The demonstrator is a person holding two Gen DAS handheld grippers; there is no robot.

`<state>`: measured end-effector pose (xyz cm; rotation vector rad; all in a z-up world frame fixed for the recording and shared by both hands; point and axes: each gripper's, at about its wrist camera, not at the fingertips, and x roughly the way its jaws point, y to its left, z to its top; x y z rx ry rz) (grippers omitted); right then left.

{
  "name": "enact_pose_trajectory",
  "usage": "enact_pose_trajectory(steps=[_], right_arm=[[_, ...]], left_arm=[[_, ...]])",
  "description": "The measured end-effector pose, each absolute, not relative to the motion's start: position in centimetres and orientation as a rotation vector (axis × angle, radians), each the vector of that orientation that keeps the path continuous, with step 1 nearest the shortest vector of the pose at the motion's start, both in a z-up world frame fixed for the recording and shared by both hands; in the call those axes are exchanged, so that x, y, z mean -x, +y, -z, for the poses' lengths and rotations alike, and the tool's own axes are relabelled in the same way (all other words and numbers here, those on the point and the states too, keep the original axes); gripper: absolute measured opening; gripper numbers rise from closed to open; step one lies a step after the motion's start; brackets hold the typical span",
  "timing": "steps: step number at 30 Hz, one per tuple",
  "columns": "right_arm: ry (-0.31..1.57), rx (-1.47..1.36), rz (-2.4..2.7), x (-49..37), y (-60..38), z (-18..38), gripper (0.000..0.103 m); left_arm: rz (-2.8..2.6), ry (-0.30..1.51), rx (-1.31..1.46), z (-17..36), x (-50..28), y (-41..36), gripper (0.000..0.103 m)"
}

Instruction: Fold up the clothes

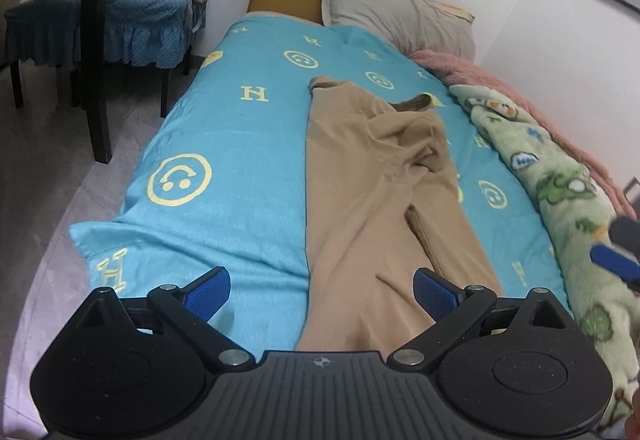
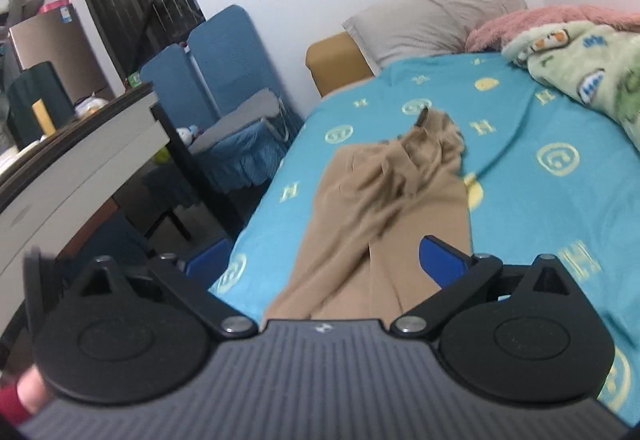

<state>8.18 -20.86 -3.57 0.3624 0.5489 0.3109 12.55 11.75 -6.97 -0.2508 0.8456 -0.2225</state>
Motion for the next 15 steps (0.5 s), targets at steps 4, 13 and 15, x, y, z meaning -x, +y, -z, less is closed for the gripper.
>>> enact_pose_trajectory(steps=[4,13,15], right_arm=[[0.55,-0.363,-0.262,-5.7,-22.0,3.9,0.103],[0.588,-0.462,-0.216,-7.1,-24.2,5.6,0.103],[0.599,-0.468,-0.217,-7.4,-24.4,5.7,0.103]], left_arm=[[0.22,0.977,0.23,7.8,-11.4,11.9,0.097],[0.078,1.302,0.356,9.7,-11.0,15.6,0.08],[0.072,1.329,0.328,9.8,-10.6,15.4,0.078]])
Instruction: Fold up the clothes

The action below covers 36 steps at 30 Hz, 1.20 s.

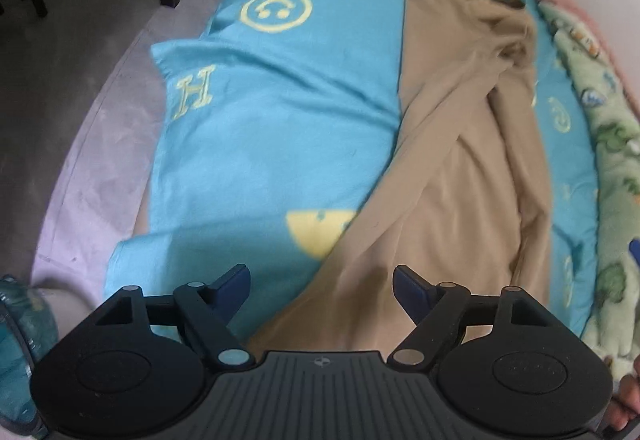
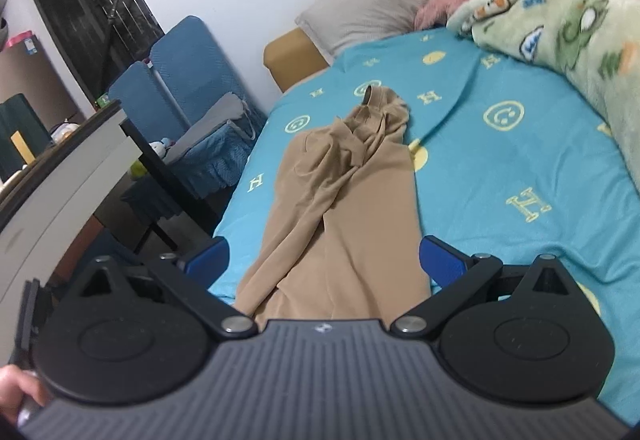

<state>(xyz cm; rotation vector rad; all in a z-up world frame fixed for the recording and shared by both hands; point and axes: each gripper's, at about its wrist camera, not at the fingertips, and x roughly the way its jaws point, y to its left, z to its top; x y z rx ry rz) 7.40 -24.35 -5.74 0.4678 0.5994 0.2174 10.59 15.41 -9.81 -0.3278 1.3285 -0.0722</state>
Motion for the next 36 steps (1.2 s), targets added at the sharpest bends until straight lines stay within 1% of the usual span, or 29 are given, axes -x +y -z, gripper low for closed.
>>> enact_pose_trajectory(steps=[2,3,4,6,7,9,10,11,14,18,21,25,29,32,34,35,36], right_arm=[[0.6,-0.462,-0.215,-7.4,-24.4,5.9,0.103],[0.599,-0.457,-0.213,-7.4,-24.4,5.9,0.103],[0.601,-0.458,-0.21,-7.3,-24.5,6.0,0.103],[0.606,-0.466,-0.203,-7.3,-24.8,6.2,0.103],[0.608,-0.468,-0.201,-7.3,-24.9,6.2,0.103],[0.61,-0.47,-0.198,-7.2,-25.1,6.2,0.103],[0.611,-0.469,-0.197,-7.1,-25.2,6.2,0.103],[0.611,-0.468,-0.197,-7.1,-25.3,6.2,0.103],[0.609,-0.472,-0.196,-6.9,-25.7,6.1,0.103],[0.574,-0.483,-0.114,-6.5,-26.6,5.9,0.103],[0.541,-0.503,-0.051,-6.1,-27.6,5.8,0.103],[0.581,-0.564,-0.035,-6.5,-28.7,6.7,0.103],[0.634,-0.592,-0.041,-7.1,-29.0,7.5,0.103],[0.677,-0.609,-0.066,-7.3,-29.0,8.2,0.103],[0.709,-0.62,-0.084,-7.3,-28.9,8.7,0.103],[0.725,-0.616,-0.083,-7.2,-28.9,9.0,0.103],[0.743,-0.623,-0.079,-7.1,-29.0,9.3,0.103]], left_arm=[[0.064,1.342,0.28,10.1,-10.4,14.9,0.071],[0.054,1.341,0.247,10.3,-10.4,14.3,0.07],[0.037,1.35,0.201,10.6,-10.5,13.7,0.067],[0.009,1.387,0.098,11.3,-10.5,12.4,0.054],[0.015,1.396,0.052,11.2,-10.4,11.9,0.043],[0.027,1.411,-0.039,11.2,-10.1,10.8,0.032],[0.033,1.418,-0.085,11.2,-10.0,10.2,0.016],[0.039,1.414,-0.122,11.0,-9.8,9.7,0.003],[0.058,1.362,-0.207,9.7,-8.8,8.5,0.002],[0.095,1.176,-0.431,6.9,-5.9,5.6,0.002],[0.161,1.05,-0.522,4.6,-3.2,3.6,0.002],[0.268,1.013,-0.499,2.6,-0.6,1.9,0.002],[0.355,0.978,-0.474,2.1,1.1,-0.1,0.001],[0.411,0.977,-0.389,2.6,1.5,-1.4,0.001],[0.483,1.014,-0.348,4.1,1.4,-2.2,0.002],[0.528,1.034,-0.317,5.0,1.4,-2.2,0.003],[0.557,1.041,-0.287,5.5,1.6,-2.0,0.007]])
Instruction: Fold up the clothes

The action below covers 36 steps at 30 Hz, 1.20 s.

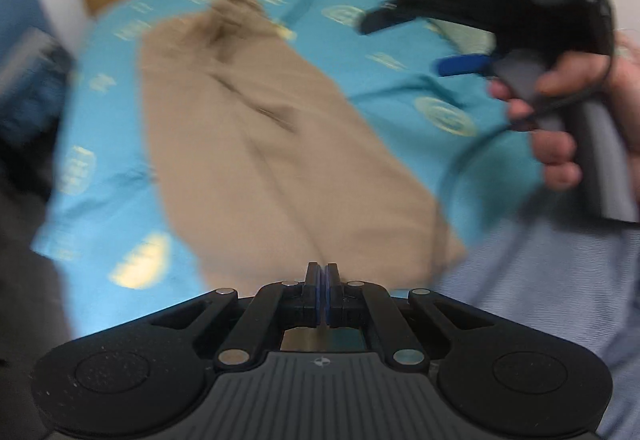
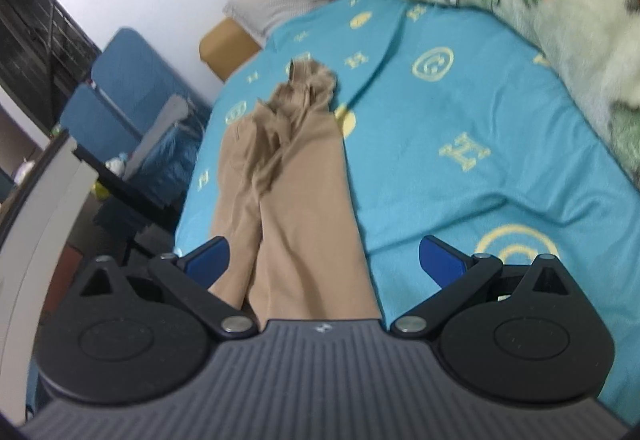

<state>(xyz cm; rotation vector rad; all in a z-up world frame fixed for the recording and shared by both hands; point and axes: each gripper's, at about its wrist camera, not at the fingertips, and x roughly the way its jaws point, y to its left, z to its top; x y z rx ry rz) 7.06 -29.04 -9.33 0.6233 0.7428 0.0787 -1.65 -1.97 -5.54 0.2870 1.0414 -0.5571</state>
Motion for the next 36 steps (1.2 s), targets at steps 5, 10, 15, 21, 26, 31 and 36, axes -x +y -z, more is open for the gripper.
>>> enact_pose_trajectory(steps=[5,10,15,21,26,31,36], right_arm=[[0.856,-0.718,-0.077,-6.2,-30.1,11.2,0.101],[0.995,-0.801,-0.101,-6.6,-30.3,13.2,0.095],[1.088,-0.776,-0.12,-6.7,-29.1,14.4,0.095],[1.187,-0.584,-0.149,-7.5,-26.5,14.8,0.096],[1.252,-0.48,-0.205,-7.4,-24.7,14.8,0.08],[1.328,-0.433,-0.258,-6.6,-23.7,14.7,0.076],[1.367,-0.343,-0.263,-6.0,-22.5,14.5,0.077]], left_arm=[[0.581,1.081,-0.092,6.5,1.4,1.3,0.046],[0.283,1.104,0.358,7.3,-2.5,8.7,0.075],[0.039,1.142,0.668,10.6,-4.5,13.3,0.075],[0.135,1.279,0.572,12.4,-4.8,10.9,0.076],[0.206,1.351,0.502,13.4,-5.3,9.6,0.075],[0.259,1.38,0.391,13.2,-4.5,8.0,0.07],[0.259,1.39,0.31,13.1,-3.8,6.7,0.07]])
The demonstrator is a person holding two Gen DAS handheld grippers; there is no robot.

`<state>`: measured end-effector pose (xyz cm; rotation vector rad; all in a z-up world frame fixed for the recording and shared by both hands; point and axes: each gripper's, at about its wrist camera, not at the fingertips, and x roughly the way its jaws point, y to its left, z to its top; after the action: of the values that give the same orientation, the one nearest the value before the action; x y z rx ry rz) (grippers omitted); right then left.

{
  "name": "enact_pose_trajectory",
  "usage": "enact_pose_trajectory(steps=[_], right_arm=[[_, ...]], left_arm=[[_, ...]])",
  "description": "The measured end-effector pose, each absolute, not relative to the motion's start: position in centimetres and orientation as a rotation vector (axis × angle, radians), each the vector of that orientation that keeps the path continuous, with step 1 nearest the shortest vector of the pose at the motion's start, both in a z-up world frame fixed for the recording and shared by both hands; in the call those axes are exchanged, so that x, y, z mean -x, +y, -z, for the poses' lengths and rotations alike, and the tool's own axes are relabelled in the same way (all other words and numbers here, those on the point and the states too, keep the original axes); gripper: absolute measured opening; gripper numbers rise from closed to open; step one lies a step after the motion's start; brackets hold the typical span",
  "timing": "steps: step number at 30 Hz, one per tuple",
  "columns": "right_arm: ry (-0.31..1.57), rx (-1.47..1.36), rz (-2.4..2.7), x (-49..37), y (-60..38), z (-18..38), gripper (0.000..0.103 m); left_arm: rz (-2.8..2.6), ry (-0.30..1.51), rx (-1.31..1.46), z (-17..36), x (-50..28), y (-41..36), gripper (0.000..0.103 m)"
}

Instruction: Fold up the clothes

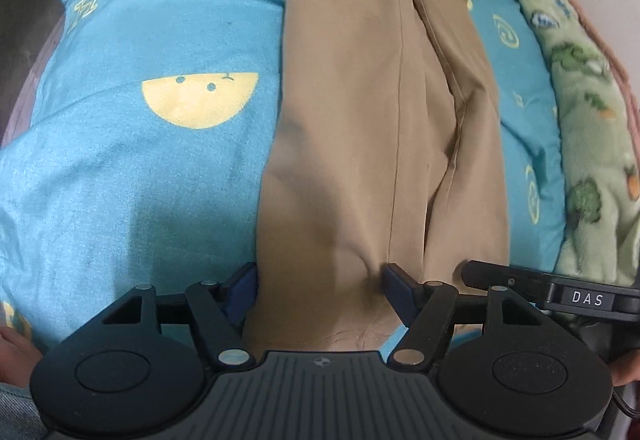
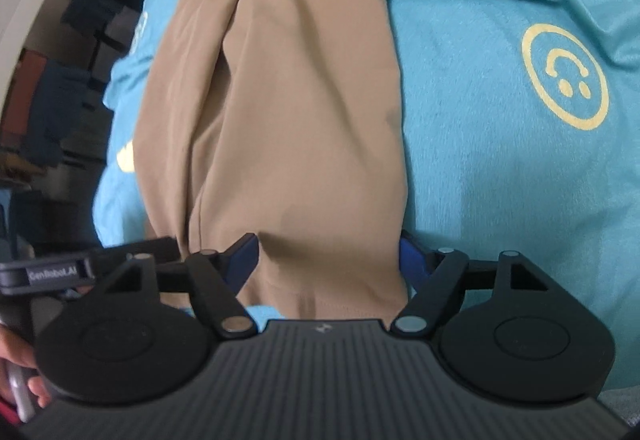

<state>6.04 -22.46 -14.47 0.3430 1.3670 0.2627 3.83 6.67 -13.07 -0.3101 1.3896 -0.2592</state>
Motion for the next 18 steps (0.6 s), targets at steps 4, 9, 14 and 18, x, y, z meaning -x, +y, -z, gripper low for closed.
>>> enact_pose_trajectory(steps=[4,9,14,18], right_arm=[[1.394,-0.253,-0.285,-5.6,-21.4,14.4,0.077],[1.414,-0.111,-0.329,-4.9,-19.3,14.3,0.066],[1.37,-0.019,-0.371,-3.7,-18.2,13.4,0.017],[1.257,-0.122,-0.38,-2.7,-20.0,10.9,0.012]], left_arm=[[0.28,1.389,0.216,12.7,-3.0,5.2,0.066],[0.296,1.383,0.189,12.3,-2.1,4.5,0.033],[0.293,1.327,0.206,11.0,-0.9,4.3,0.009],[0.313,1.161,0.323,7.8,0.4,5.4,0.008]])
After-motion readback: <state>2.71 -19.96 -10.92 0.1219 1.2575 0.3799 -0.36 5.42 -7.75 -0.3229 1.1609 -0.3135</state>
